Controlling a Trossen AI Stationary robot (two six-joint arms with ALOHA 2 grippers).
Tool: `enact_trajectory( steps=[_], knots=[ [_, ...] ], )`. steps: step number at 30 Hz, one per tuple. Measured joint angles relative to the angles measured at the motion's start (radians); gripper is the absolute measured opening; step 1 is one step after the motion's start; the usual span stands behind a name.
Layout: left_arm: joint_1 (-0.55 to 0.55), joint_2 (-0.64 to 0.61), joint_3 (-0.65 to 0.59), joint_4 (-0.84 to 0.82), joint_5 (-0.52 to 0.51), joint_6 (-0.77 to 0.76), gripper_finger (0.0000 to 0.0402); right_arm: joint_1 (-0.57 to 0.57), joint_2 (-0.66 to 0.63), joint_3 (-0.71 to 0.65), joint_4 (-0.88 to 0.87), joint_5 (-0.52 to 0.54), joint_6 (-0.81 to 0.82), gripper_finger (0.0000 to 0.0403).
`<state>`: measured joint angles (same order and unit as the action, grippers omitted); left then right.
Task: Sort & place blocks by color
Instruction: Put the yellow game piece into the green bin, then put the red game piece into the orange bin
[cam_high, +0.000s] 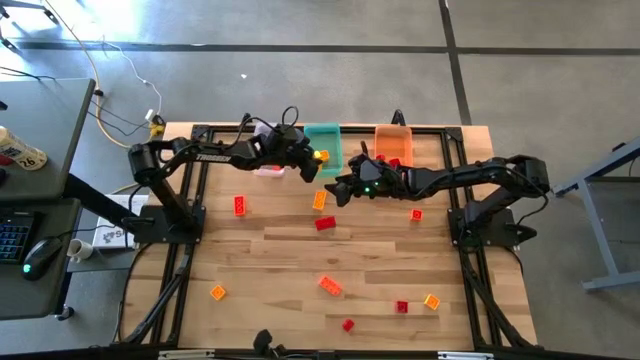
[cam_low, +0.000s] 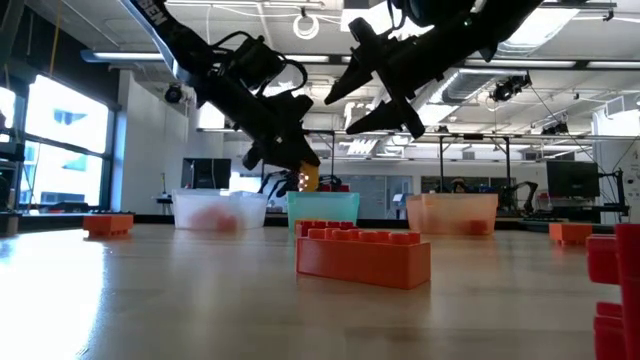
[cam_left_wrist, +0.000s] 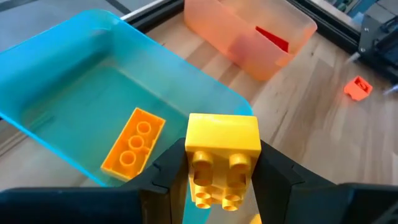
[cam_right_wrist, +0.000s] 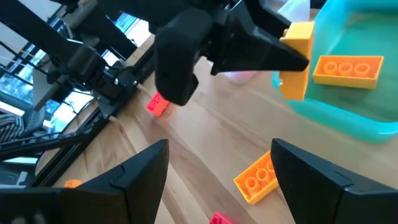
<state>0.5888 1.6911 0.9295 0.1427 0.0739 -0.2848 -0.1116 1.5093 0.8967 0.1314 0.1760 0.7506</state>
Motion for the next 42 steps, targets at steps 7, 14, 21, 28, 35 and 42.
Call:
enact_trajectory(
  steps=[7,14,21,28,35,42],
  knots=[
    [0.008,0.033,0.0,0.036,-0.021,0.0,0.0116,0.0,0.0,0.0,-0.018,-0.021,0.002,0.0268],
    [0.037,0.033,0.0,0.047,-0.037,0.021,0.0116,0.001,0.0,0.0,-0.017,-0.027,0.008,0.0268],
    [0.059,0.033,0.0,0.042,-0.033,0.05,0.014,0.001,0.0,0.0,-0.017,-0.048,-0.016,0.0268],
    [0.059,0.033,0.0,0.041,0.016,0.053,0.0194,0.001,0.0,0.0,-0.018,-0.091,-0.045,0.0268],
    [0.062,0.016,0.0,0.04,0.022,0.026,0.0223,-0.002,0.0,0.0,-0.018,-0.15,-0.105,0.0268],
    [0.066,-0.082,0.0,0.029,0.032,0.024,0.0221,-0.006,0.0,0.0,-0.015,-0.218,-0.27,0.0268]
  ],
)
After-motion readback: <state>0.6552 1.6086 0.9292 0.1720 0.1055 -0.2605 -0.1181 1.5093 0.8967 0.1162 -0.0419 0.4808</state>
